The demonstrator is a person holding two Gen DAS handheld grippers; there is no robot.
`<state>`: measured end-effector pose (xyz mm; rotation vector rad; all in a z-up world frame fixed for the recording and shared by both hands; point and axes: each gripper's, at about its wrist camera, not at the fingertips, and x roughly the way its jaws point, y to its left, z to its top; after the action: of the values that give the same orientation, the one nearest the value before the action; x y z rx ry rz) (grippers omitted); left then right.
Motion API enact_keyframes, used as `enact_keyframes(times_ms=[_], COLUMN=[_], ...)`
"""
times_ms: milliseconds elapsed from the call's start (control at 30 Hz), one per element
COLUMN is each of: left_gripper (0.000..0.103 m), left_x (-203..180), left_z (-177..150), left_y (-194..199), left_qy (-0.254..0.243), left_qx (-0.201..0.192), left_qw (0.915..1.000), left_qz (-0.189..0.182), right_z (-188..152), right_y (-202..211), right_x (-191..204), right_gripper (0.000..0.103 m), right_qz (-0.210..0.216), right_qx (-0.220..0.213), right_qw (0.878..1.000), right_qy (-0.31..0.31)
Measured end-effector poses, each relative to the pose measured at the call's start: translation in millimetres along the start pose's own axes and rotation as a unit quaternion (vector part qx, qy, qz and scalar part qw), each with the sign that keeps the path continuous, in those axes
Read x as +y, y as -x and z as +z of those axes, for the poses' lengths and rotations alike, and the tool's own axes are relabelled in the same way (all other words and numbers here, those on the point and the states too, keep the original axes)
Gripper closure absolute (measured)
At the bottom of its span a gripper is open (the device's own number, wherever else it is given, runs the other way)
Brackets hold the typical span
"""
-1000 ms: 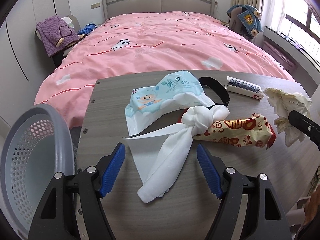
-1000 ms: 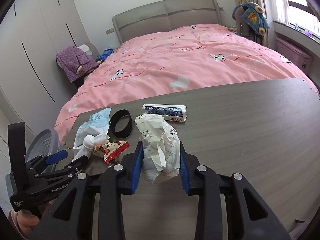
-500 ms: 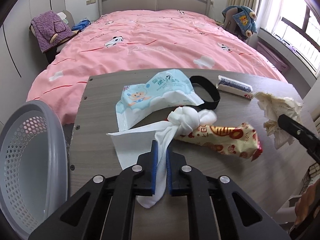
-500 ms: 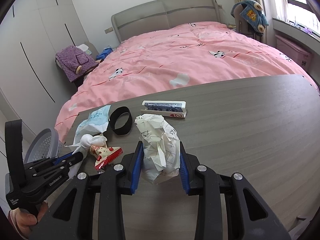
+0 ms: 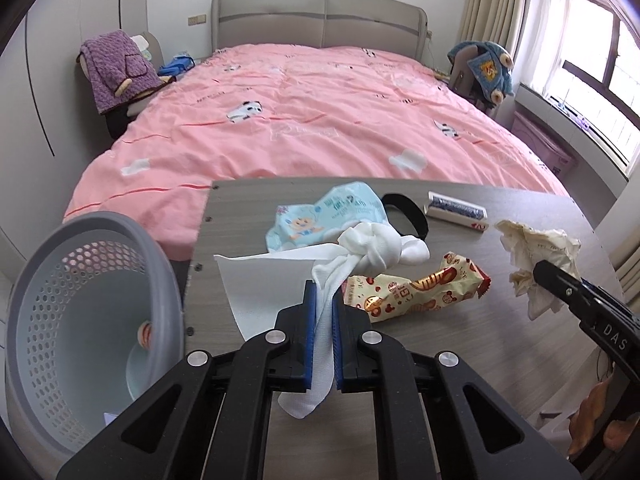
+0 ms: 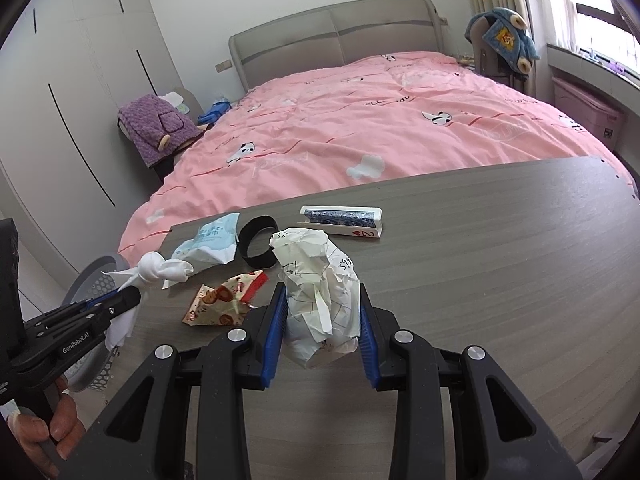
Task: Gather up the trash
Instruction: 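Carry the paper and tissue over the basket and open both grippers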
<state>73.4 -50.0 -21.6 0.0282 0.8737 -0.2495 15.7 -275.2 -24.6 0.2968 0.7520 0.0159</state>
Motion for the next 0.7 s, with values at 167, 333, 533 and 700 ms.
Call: enact_keyframes(times_ms=[167,333,533,700], left_gripper=[0.096,0.096,0.095,0.095], left_x=[8.7,17.9,30.9,41.5], left_z=[-2.5,-8.2,-16.0,-23.9], left_y=[16.6,30.5,50.1,62.6], left_qy=[0.006,0.013,0.022,0.031], left_qx=[-0.014,-0.025,-0.040,-0.048], left_qw=[0.9999,0.9996,0.9988,0.9981], left_qz=[0.005,0.010,0.018,0.024], right_z=[-2.2,-4.5,-7.5,-11.6], right_y=[8.4,16.5,27.4,35.3], right_x=[11.0,27.7,50.8,71.9], right_gripper=[0.070,0.070,0.070,0.070], right_qz=[0.007,0.017,0.030,0.045], right_qx=[-0.004,-0.009,-0.017,-0.021], right_qw=[1.000,1.000,0.999,0.997], right_qy=[0.007,0.020,0.038,0.056])
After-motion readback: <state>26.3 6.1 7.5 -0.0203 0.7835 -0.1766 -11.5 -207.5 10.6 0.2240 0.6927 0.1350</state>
